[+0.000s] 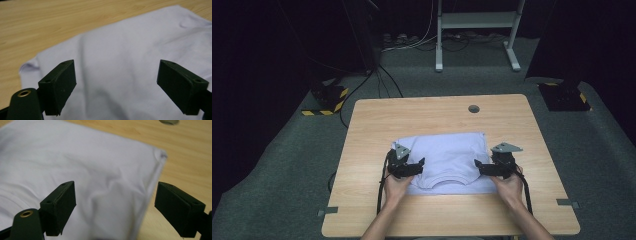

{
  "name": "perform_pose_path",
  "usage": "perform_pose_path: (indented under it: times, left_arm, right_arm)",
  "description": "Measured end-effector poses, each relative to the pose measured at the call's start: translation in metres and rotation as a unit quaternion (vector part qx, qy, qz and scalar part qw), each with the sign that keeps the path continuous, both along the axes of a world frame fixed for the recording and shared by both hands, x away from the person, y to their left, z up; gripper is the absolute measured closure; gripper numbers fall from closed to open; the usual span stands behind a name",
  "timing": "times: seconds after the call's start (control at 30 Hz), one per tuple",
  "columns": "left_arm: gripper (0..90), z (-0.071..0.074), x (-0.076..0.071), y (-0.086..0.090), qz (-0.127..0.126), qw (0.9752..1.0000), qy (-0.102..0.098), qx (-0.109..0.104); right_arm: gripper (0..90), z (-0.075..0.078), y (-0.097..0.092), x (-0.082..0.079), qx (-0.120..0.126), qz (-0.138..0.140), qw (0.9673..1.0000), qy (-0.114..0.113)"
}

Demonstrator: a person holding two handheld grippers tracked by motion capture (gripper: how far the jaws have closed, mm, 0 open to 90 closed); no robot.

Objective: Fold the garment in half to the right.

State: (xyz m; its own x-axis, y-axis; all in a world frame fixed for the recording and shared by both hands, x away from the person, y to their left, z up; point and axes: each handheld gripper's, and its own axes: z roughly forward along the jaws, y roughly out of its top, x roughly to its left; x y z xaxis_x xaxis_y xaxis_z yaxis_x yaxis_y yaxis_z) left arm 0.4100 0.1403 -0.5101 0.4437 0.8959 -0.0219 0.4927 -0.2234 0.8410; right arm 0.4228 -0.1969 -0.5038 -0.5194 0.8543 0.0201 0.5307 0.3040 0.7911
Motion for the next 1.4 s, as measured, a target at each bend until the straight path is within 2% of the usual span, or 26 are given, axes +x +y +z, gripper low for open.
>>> perform_pose_path:
  times: [0.1,0.2,0.3,0.4,0.43,0.5,0.57,0.63,0.73,0.83,0.9,0.93,1.03,1.1,1.17,1.2,1.27,1.3,1.37,1.4]
  left_arm:
    - [15.9,-0.001,0.009,-0.014,-0.001,0.9996,0.004,0.026]
    - [15.8,-0.012,0.018,-0.017,0.003,0.9981,0.034,0.052]
    - [18.2,-0.023,0.018,-0.006,0.019,0.9955,0.056,0.074]
    - [18.9,-0.03,0.012,0.012,0.026,0.9955,0.063,0.066]
    - [18.0,-0.031,0.009,0.019,0.028,0.9958,0.065,0.058]
    - [16.5,-0.031,0.005,0.027,0.028,0.9961,0.065,0.053]
    - [15.2,-0.031,0.002,0.034,0.023,0.9969,0.058,0.049]
    - [13.3,-0.028,0.001,0.037,0.021,0.9977,0.051,0.04]
    - [13.1,-0.017,0.002,0.033,0.011,0.9995,0.026,0.01]
    - [12.9,-0.007,0.005,0.02,-0.005,1.0,0.007,0.003]
    - [12.5,-0.005,0.01,0.007,-0.009,0.9999,0.003,0.007]
    - [12.6,-0.006,0.013,0.003,-0.008,0.9998,0.004,0.015]
    - [12.9,-0.016,0.022,-0.001,0.008,0.9988,0.03,0.039]
    - [12.8,-0.026,0.027,0.004,0.026,0.9962,0.059,0.058]
    - [10.6,-0.031,0.026,0.014,0.029,0.9959,0.071,0.049]
    - [10.5,-0.031,0.023,0.019,0.033,0.9956,0.069,0.054]
    - [11.0,-0.031,0.018,0.028,0.034,0.9953,0.063,0.065]
    - [10.9,-0.031,0.014,0.036,0.032,0.9958,0.065,0.055]
    - [10.0,-0.03,0.012,0.043,0.034,0.9957,0.075,0.041]
    - [9.0,-0.029,0.01,0.046,0.037,0.996,0.073,0.036]
  right_arm:
    - [16.7,0.003,0.02,0.009,-0.005,0.013,0.9999,-0.008]
    - [16.8,-0.008,0.031,0.019,-0.027,0.011,0.9995,0.01]
    - [19.0,-0.023,0.028,0.022,-0.043,0.006,0.9986,0.032]
    - [20.3,-0.032,0.015,0.016,-0.045,0.005,0.9985,0.033]
    - [20.1,-0.032,0.012,0.014,-0.046,0.003,0.9984,0.031]
    - [19.2,-0.032,0.0,0.009,-0.043,0.002,0.9984,0.036]
    - [18.1,-0.033,-0.008,0.005,-0.052,-0.001,0.998,0.036]
    - [18.0,-0.031,-0.015,0.001,-0.048,-0.002,0.9983,0.033]
    - [18.8,-0.019,-0.018,-0.001,-0.018,-0.004,0.9997,0.015]
    - [18.9,-0.007,-0.008,0.006,0.001,0.0,1.0,-0.001]
    - [19.2,-0.004,0.001,0.013,0.0,-0.001,1.0,-0.005]
    - [19.3,-0.005,0.007,0.018,0.001,0.0,1.0,-0.002]
    - [19.7,-0.015,0.018,0.027,-0.01,-0.003,0.9999,0.011]
    - [20.2,-0.022,0.018,0.029,-0.021,-0.006,0.9997,0.015]
    - [19.9,-0.031,0.013,0.029,-0.033,-0.014,0.9992,0.02]
    - [19.7,-0.034,0.008,0.027,-0.033,-0.016,0.9991,0.024]
    - [19.7,-0.036,-0.005,0.023,-0.016,-0.018,0.9994,0.026]
    - [19.7,-0.036,-0.009,0.021,-0.014,-0.018,0.9993,0.028]
    - [19.7,-0.035,-0.018,0.014,-0.03,-0.018,0.9991,0.025]
    - [19.7,-0.034,-0.021,0.011,-0.03,-0.016,0.9991,0.025]
